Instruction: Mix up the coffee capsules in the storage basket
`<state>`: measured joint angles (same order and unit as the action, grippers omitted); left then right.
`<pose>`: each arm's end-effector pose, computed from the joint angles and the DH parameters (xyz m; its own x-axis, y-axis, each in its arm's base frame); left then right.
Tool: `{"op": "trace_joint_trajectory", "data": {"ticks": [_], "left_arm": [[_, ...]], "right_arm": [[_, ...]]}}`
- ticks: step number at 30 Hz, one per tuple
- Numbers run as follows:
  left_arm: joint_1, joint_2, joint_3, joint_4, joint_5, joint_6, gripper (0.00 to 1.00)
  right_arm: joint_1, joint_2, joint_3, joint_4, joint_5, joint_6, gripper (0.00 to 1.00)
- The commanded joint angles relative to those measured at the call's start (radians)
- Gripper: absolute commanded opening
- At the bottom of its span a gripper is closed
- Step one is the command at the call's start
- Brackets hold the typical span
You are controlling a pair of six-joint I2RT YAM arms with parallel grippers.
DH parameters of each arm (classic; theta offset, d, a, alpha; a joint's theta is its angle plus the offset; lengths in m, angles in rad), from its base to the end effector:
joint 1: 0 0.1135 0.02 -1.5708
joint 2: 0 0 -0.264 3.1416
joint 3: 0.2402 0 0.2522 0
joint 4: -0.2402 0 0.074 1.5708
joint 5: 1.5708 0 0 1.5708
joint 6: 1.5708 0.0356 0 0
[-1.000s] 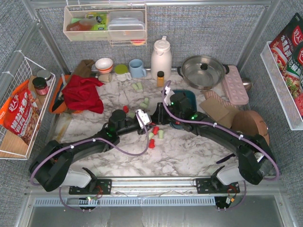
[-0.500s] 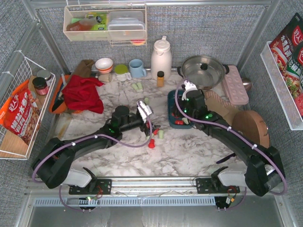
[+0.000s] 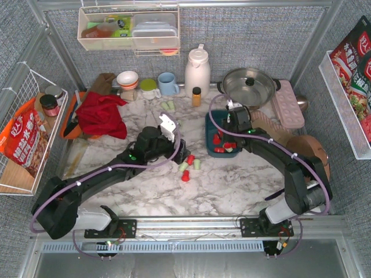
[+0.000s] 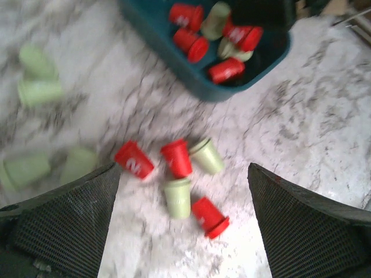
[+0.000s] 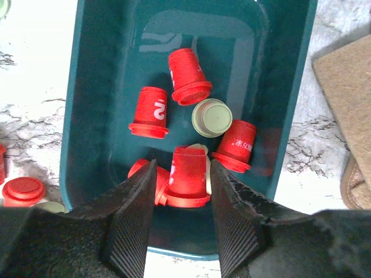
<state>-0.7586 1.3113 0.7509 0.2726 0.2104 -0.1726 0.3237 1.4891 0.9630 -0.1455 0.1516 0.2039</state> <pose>0.2097 -0.2090 0.2584 -0.3434 0.0941 -0.9344 0.7706 0.5971 -0.2231 0.3107 0.0986 0.2376 -0.6187 0.0036 -0.7856 -0.0787 0.9947 0.0665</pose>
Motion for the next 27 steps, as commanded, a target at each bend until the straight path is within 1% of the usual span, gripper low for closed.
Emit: {"op": "trace_joint_trajectory", "data": {"ticks": [1,6,11,15,18,20,21,23,24,25,27], "left_arm": [[-0.001,-0.016,-0.007,-0.229,-0.178,-0.180,0.99],[-0.001,0.018,0.020,-0.360,-0.191,-0.337,0.99],[-0.028,0.053,0.036,-0.409,-0.177,-0.503,0.99],[-0.130,0.116,0.122,-0.484,-0.262,-0.546,0.99],[-0.179,0.190,0.180,-0.520,-0.310,-0.553,0.99],[-0.203,0.250,0.216,-0.544,-0.345,-0.552,0.96],[-0.212,0.277,0.235,-0.561,-0.365,-0.555,0.92],[-0.229,0.328,0.275,-0.589,-0.397,-0.558,0.73],[-0.236,0.355,0.296,-0.606,-0.413,-0.561,0.65],[-0.244,0.380,0.322,-0.627,-0.422,-0.565,0.60],[-0.260,0.436,0.378,-0.677,-0.440,-0.575,0.56]], "right_arm": [[-0.003,0.039,0.021,-0.002,-0.035,0.002,0.47],[-0.005,0.050,0.019,-0.003,-0.045,-0.003,0.51],[-0.008,0.038,0.003,0.008,-0.044,-0.010,0.52],[-0.011,0.027,-0.030,0.033,-0.041,-0.009,0.52],[-0.019,0.022,-0.040,0.037,-0.048,-0.006,0.52],[-0.023,0.011,-0.040,0.034,-0.059,-0.004,0.52],[-0.025,0.001,-0.044,0.034,-0.064,-0.002,0.52],[-0.030,-0.019,-0.055,0.043,-0.070,0.002,0.52],[-0.032,-0.030,-0.059,0.045,-0.073,0.004,0.52],[-0.036,-0.038,-0.062,0.046,-0.079,0.007,0.52],[-0.042,-0.052,-0.067,0.048,-0.091,0.014,0.52]]}}
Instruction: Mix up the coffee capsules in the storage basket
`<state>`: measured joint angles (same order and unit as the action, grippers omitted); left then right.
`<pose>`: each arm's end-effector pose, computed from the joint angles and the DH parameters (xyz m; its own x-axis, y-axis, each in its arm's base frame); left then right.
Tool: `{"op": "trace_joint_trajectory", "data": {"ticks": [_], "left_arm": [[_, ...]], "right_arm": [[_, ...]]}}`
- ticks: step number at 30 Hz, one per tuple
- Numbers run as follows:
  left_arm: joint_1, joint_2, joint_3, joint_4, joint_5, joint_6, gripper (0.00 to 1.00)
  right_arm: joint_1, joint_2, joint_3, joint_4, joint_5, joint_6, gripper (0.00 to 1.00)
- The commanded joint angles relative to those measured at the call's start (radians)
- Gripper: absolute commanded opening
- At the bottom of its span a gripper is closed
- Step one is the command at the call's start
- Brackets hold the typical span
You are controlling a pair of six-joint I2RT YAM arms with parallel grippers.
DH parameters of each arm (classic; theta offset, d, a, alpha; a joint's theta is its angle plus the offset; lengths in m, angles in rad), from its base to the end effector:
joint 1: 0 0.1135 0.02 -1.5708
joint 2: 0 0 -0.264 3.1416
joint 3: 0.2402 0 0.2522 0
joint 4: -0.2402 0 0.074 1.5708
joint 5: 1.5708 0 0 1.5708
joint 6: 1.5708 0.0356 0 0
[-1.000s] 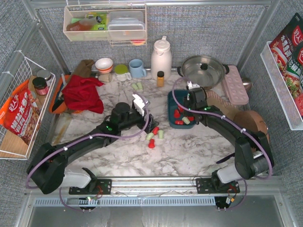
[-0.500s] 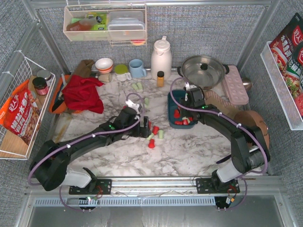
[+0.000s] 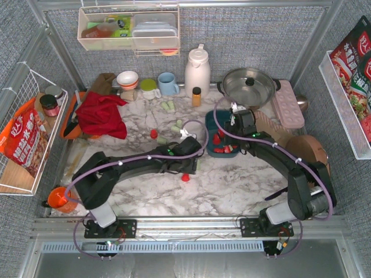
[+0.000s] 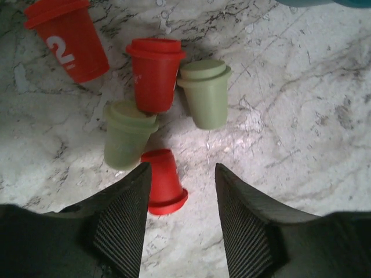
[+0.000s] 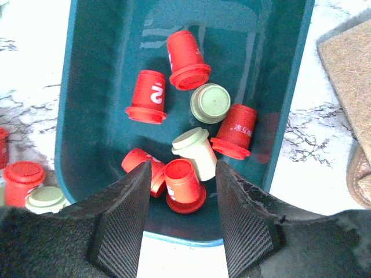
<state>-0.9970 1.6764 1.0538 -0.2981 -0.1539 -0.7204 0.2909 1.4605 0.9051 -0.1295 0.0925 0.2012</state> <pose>0.1934 -0.2892 0.1950 -0.8390 0.0972 -0.5354 0.3008 0.9027 -0.3076 0.3032 0.0873 0.2285 -0.6372 0.0170 -0.7705 -0.0916 0.9910 0.0975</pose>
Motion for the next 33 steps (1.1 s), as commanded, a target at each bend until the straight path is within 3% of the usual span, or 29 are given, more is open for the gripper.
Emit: {"op": "trace_joint_trajectory", "data": {"ticks": [1,6,18,28,33], "left_arm": [[-0.031,0.096,0.104,-0.128,-0.081,-0.031,0.56],[-0.060,0.161,0.175,-0.216,-0.113,-0.061,0.54],[-0.097,0.111,0.197,-0.333,-0.215,-0.131,0.59],[-0.100,0.120,0.098,-0.227,-0.166,-0.128,0.61],[-0.100,0.157,0.101,-0.204,-0.150,-0.117,0.52]], "right_arm": [[-0.012,-0.029,-0.011,0.035,-0.042,0.021,0.52],[-0.022,-0.045,-0.017,0.039,-0.071,0.034,0.52],[-0.032,-0.051,-0.022,0.047,-0.107,0.049,0.52],[-0.033,-0.047,-0.020,0.047,-0.116,0.050,0.52],[-0.035,-0.045,-0.020,0.047,-0.120,0.051,0.52]]}}
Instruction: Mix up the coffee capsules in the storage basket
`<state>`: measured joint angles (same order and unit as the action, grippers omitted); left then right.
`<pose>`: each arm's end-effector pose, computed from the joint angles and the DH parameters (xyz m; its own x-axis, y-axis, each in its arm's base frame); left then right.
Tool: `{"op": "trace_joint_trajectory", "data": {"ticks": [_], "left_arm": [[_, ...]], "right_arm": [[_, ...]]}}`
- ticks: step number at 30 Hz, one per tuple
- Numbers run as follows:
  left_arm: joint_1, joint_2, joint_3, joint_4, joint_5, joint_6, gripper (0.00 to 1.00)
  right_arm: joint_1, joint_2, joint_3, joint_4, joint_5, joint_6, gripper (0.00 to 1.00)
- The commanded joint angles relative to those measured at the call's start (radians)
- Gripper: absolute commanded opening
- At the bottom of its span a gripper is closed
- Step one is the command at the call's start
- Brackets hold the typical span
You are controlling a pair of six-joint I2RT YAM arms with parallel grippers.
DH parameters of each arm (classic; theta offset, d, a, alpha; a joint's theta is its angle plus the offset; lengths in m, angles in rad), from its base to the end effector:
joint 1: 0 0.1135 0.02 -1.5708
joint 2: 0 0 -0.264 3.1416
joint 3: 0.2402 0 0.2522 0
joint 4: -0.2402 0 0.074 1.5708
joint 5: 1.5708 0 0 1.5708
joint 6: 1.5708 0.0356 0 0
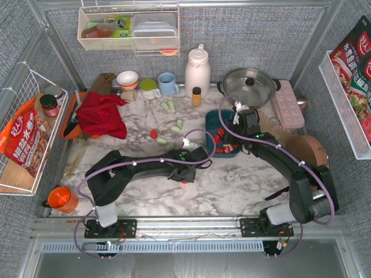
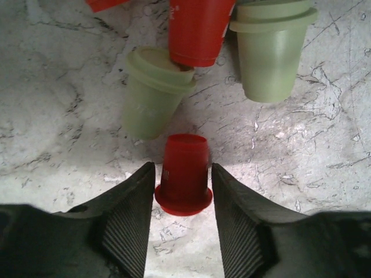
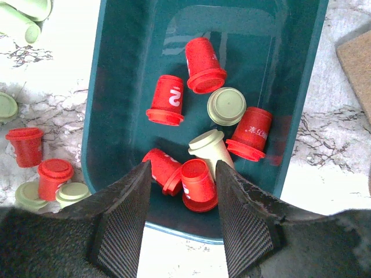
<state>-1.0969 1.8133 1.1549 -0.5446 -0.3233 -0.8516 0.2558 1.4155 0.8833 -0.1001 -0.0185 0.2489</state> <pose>0.1710 -0.3086 0.1668 -0.8761 0.1450 -0.4599 0.2011 0.9767 -0.0752 0.2989 0.0788 0.2370 -0.6200 0.0924 -0.7791 -0.1183 0.9707 0.2093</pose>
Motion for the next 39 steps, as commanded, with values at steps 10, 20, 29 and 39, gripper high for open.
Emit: {"op": "trace_joint_trajectory", "data": {"ticks": [10,20,29,39], "left_arm": [[0.000,-0.030,0.005,0.064,-0.018,0.058,0.33],[0.026,-0.216,-0.003,0.445,-0.051,0.360,0.33],[0.032,-0.301,-0.206,0.999,0.083,0.682,0.40],[0.032,-0.292,-0.287,1.187,0.225,0.757,0.40]], "right_arm": [[0.000,-0.016,0.001,0.017,-0.032,0.007,0.52],[0.001,-0.182,-0.021,-0.006,-0.224,0.075,0.52],[0.006,-0.335,0.019,-0.097,-0.397,0.161,0.55],[0.070,-0.287,0.055,-0.100,-0.472,0.186,0.55]]}}
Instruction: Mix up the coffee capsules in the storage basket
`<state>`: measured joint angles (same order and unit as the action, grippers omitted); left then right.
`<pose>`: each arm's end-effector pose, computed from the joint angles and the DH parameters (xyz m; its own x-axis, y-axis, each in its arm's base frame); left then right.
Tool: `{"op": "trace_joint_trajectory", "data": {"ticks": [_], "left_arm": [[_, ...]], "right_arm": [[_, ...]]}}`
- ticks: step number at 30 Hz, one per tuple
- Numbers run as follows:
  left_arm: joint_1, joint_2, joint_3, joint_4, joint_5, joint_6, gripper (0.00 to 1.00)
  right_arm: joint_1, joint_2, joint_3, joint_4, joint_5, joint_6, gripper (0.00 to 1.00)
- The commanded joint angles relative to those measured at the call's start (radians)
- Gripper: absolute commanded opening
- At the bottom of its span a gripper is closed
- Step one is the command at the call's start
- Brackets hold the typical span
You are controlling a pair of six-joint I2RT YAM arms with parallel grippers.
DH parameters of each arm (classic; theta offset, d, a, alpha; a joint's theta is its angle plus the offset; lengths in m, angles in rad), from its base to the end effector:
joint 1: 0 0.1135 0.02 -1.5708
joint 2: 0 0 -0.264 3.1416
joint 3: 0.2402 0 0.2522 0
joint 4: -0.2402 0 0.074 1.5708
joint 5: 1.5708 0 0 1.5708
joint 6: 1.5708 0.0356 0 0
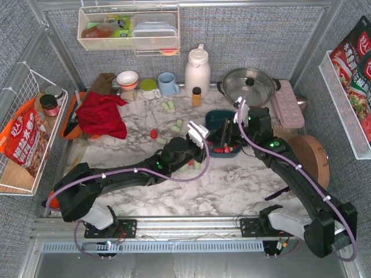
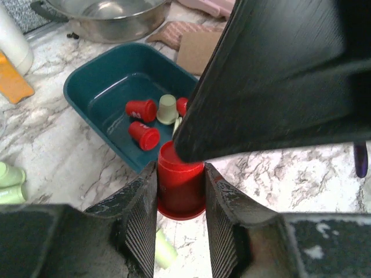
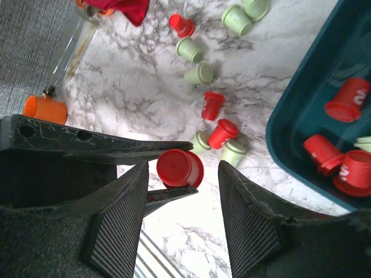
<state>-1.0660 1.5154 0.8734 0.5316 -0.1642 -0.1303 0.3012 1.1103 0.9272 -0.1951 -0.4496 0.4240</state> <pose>0.1724 -0.3000 0.2664 -0.1548 0.0151 -0.9878 0.7714 0.6266 -0.1113 0.2371 0.0898 0.3252 -0.5900 0.2047 -0.7810 -0.4500 0.7198 0.5286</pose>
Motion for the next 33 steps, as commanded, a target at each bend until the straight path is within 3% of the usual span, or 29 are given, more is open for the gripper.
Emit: {"op": "trace_joint_trajectory", "data": {"ticks": [1,6,11,16,19,24,28,33], "left_arm": [[0.001,0.006,-0.010,0.116,0.068,0.034,0.41],[0.001,0.004,-0.030,0.140,0.090,0.032,0.40],[0.001,-0.009,-0.048,0.150,0.078,0.032,0.41],[0.001,-0.017,-0.056,0.163,0.065,0.032,0.44],[0.001,-0.017,-0.058,0.172,0.056,0.024,0.55],[0.001,-0.034,-0.102,0.226,0.009,0.002,0.97],[0.001,-0.064,-0.143,0.236,-0.041,-0.017,0.99],[0.004,-0.072,-0.156,0.115,-0.187,-0.113,0.99]], "right_arm": [[0.036,0.025,0.014,-0.006,-0.039,0.007,0.55],[0.078,0.067,0.030,-0.040,-0.014,-0.024,0.52],[0.097,0.078,0.032,-0.069,0.026,-0.036,0.36],[0.099,0.082,0.041,-0.099,0.060,-0.049,0.29],[0.101,0.082,0.042,-0.099,0.073,-0.048,0.26],[0.101,0.072,0.027,-0.079,0.126,-0.040,0.23],[0.101,0.071,0.031,-0.081,0.268,-0.087,0.23],[0.090,0.090,0.006,-0.041,0.510,-0.191,0.24]]}}
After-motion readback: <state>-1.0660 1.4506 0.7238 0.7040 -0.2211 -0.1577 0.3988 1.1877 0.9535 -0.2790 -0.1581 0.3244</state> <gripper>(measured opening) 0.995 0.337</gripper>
